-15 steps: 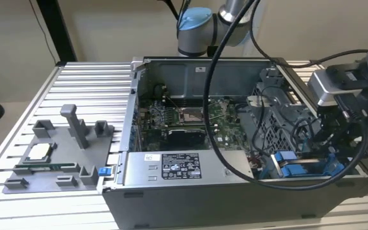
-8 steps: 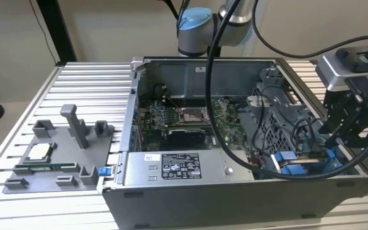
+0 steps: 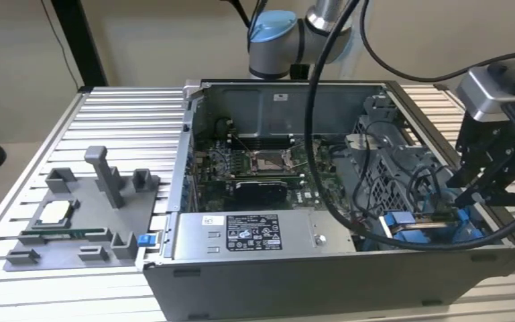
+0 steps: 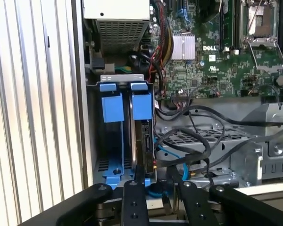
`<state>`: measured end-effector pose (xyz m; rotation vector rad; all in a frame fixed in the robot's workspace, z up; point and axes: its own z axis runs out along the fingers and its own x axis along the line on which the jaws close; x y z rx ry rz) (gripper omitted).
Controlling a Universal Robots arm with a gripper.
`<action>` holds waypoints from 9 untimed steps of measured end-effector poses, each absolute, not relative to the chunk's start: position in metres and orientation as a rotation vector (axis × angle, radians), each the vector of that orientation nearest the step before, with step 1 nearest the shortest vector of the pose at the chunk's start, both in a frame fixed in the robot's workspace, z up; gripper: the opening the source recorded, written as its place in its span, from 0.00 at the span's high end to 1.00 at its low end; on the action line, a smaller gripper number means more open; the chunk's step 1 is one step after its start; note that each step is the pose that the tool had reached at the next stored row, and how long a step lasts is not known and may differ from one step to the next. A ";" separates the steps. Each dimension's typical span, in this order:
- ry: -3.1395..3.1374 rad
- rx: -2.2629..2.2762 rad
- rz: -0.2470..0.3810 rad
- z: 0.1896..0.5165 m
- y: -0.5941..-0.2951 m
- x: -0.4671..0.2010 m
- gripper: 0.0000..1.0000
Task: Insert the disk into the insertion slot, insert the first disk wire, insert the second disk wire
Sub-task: 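Insert the first disk wire, then insert the second disk wire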
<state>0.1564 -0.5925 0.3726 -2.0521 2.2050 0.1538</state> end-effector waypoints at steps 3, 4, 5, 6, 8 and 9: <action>2.214 -2.058 0.170 0.373 -0.592 0.168 0.00; 2.214 -2.058 0.170 0.373 -0.592 0.171 0.00; 2.214 -2.058 0.171 0.373 -0.592 0.173 0.00; 2.214 -2.059 0.171 0.373 -0.592 0.174 0.00; 2.214 -2.059 0.171 0.373 -0.592 0.174 0.00; 2.214 -2.059 0.171 0.373 -0.592 0.174 0.00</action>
